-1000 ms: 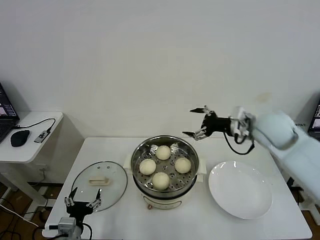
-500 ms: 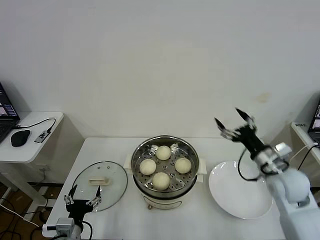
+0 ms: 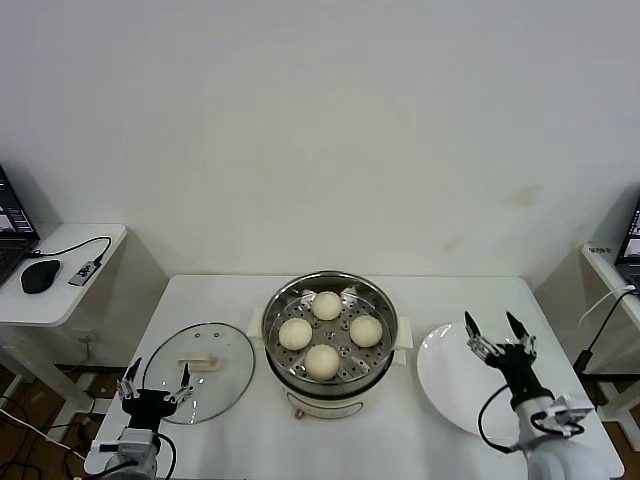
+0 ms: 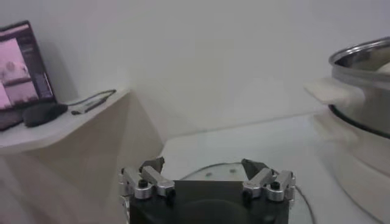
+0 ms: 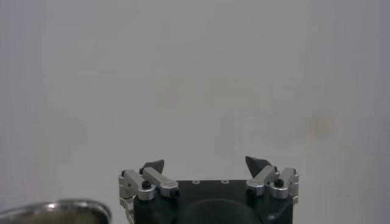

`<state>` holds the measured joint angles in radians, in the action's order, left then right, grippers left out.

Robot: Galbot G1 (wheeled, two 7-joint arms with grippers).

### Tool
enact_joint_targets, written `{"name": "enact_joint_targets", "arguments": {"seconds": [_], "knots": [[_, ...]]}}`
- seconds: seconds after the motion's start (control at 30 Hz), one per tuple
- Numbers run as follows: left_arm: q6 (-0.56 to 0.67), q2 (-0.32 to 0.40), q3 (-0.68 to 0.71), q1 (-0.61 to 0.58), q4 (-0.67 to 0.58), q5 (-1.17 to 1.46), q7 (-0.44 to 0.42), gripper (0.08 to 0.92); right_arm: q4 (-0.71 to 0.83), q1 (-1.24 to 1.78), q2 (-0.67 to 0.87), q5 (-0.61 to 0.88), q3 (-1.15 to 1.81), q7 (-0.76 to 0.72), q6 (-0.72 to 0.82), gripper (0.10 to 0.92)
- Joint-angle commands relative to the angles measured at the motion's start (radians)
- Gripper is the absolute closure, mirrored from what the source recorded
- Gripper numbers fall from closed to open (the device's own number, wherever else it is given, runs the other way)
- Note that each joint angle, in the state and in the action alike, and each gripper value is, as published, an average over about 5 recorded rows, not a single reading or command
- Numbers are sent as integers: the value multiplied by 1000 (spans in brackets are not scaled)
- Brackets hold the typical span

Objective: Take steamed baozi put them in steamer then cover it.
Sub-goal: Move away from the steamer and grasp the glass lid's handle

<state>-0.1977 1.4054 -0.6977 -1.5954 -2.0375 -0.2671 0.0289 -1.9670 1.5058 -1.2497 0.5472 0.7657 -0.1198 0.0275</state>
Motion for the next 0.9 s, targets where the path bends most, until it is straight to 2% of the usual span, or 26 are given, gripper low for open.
{"name": "enact_joint_targets", "arguments": {"seconds": [0.03, 0.07, 0.17, 0.33, 0.43, 0.63, 0.9], "knots": [[78, -71, 104, 51, 152, -930, 297, 177, 18, 89, -60, 0, 34, 27, -22, 203], [79, -82, 116, 65, 174, -989, 310, 177, 20, 83, -59, 0, 33, 26, -20, 203], [90, -114, 132, 98, 213, -1058, 271, 177, 19, 72, -57, 1, 32, 23, -14, 203], [299, -158, 126, 167, 328, -1025, 236, 177, 21, 67, -39, -3, 20, 18, -10, 203], [366, -165, 120, 193, 391, -1036, 202, 177, 20, 66, -34, -13, 15, 12, -8, 203], [330, -165, 117, 183, 408, -1084, 118, 177, 31, 58, -48, -63, 2, 4, -27, 203], [246, -159, 112, 162, 406, -1098, 95, 177, 50, 47, -80, -100, -21, 6, -47, 203]]}}
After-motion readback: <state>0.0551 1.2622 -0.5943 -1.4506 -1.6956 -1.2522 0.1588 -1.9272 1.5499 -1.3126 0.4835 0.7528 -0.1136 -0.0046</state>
